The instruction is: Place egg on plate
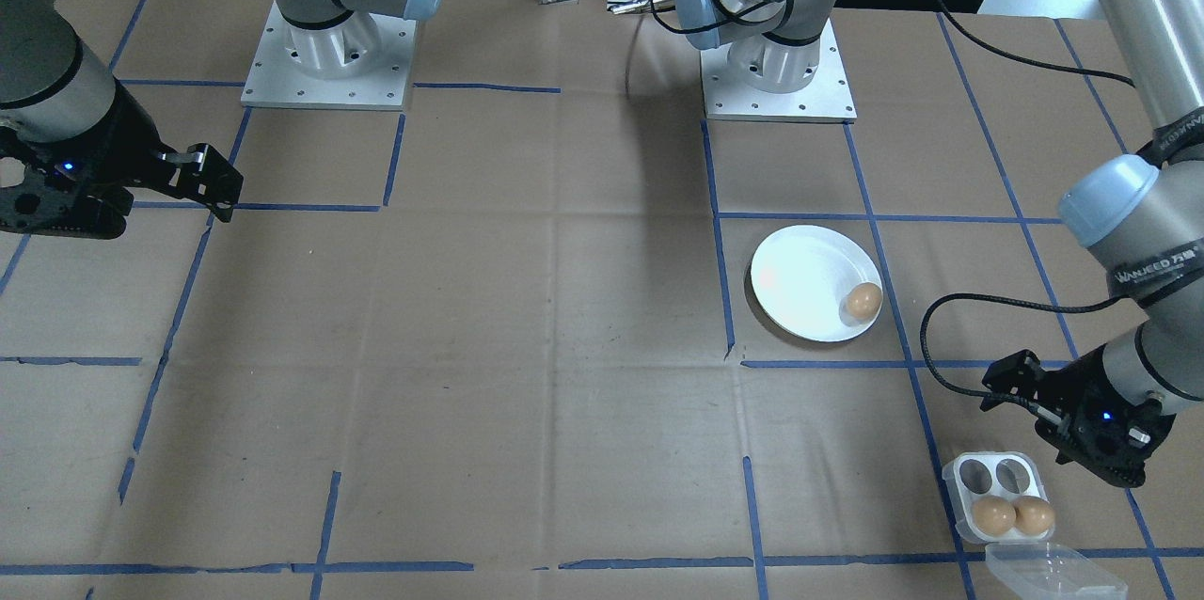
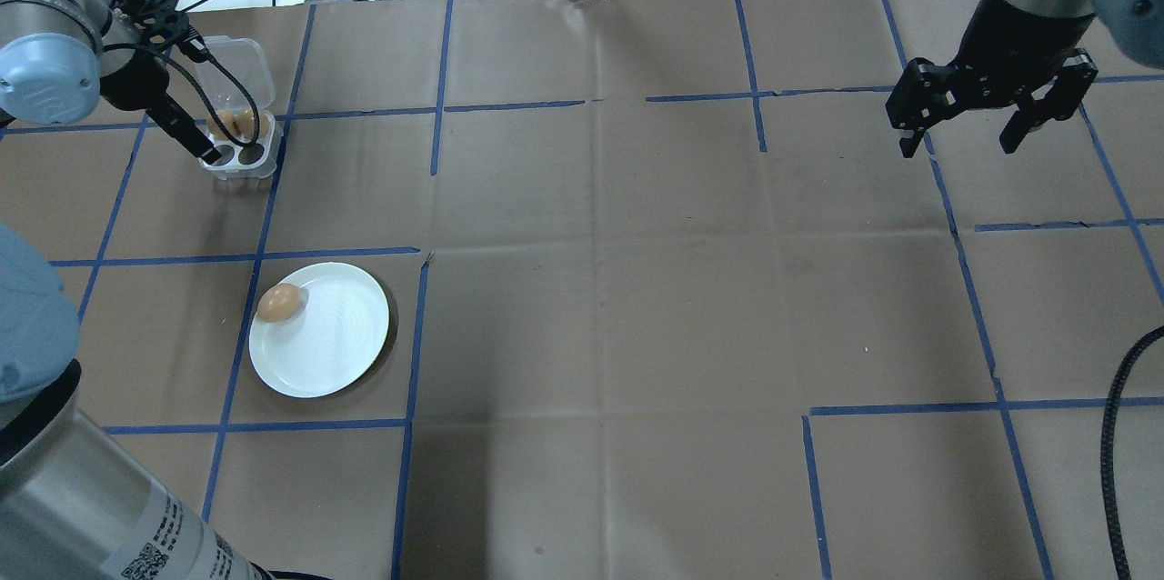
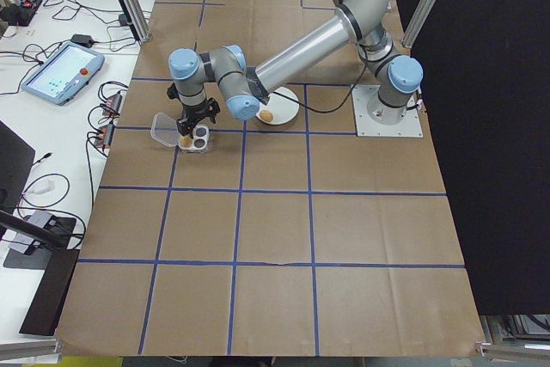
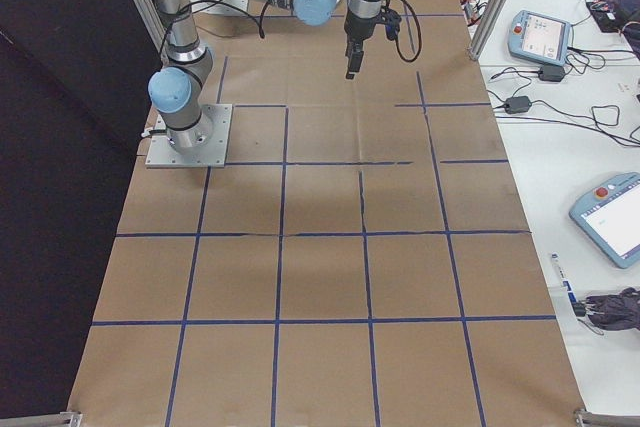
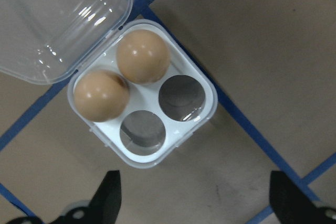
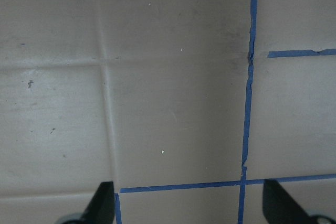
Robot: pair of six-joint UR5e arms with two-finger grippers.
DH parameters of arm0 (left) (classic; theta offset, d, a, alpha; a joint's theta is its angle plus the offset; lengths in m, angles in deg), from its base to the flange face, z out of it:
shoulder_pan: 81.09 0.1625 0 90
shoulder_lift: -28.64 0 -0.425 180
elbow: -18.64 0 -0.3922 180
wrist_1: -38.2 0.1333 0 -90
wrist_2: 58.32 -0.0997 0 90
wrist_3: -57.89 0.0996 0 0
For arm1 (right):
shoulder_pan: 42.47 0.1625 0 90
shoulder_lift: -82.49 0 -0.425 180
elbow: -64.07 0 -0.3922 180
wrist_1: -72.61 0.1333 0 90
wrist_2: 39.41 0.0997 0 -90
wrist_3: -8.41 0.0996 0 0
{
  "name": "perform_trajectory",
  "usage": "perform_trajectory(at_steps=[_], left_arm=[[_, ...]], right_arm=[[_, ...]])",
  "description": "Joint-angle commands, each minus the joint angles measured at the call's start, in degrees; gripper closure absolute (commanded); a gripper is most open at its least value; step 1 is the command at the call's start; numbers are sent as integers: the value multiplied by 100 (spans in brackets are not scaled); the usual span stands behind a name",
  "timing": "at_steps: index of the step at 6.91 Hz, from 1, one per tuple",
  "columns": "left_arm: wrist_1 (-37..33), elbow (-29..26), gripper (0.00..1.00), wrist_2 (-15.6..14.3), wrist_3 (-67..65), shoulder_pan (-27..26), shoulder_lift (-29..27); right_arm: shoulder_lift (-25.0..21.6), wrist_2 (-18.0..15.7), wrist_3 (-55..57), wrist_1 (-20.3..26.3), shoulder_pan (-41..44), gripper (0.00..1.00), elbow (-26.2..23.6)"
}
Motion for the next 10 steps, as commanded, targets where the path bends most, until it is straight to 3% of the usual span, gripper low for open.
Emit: perform_trajectory(at_steps=[1, 3, 4, 6, 10], left_arm=[[246, -150, 0, -57, 628, -25, -174], [281, -247, 1, 4, 943, -78, -376], [465, -361, 2, 239, 1224, -61, -508], [466, -651, 2, 259, 1630, -69, -807], [466, -670, 4, 268, 1807, -61, -957]], right_arm=[[0, 0, 0, 0, 0, 0, 0], [0, 0, 0, 0, 0, 0, 0], [0, 0, 0, 0, 0, 0, 0], [0, 0, 0, 0, 0, 0, 0], [0, 0, 0, 0, 0, 0, 0]])
